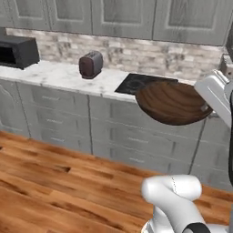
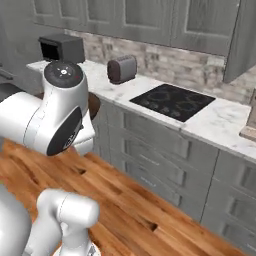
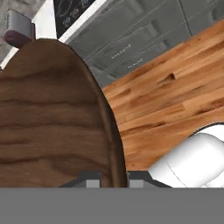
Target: Move the bowls from the cabinet to the plates on the dining table.
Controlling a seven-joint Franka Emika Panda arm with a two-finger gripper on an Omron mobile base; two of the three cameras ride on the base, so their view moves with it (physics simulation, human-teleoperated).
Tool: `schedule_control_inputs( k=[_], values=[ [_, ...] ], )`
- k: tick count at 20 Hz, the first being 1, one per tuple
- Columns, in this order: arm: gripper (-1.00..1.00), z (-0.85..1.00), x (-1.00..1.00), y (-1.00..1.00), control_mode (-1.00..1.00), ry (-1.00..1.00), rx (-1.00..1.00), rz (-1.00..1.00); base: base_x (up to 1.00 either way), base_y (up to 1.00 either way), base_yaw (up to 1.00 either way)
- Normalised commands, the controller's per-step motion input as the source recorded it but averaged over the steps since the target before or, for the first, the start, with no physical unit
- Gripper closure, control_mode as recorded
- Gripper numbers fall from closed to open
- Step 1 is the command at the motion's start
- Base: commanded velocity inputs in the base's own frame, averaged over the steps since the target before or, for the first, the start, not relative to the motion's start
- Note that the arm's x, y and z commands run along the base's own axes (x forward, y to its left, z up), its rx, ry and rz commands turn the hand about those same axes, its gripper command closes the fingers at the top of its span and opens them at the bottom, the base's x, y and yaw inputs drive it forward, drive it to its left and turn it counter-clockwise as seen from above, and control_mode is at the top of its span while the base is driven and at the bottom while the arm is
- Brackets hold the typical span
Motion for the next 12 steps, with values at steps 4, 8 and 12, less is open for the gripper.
schedule_control_inputs(
  k=[4,8,12],
  values=[
    [1.00,0.00,0.00,0.00,1.00,0.00,0.00,0.00,0.00,0.75,0.58],
    [1.00,0.00,0.00,0.00,1.00,0.00,0.00,0.00,0.00,0.54,0.56],
    [1.00,0.00,0.00,0.00,1.00,0.00,0.00,0.00,0.00,0.44,0.51]
  ],
)
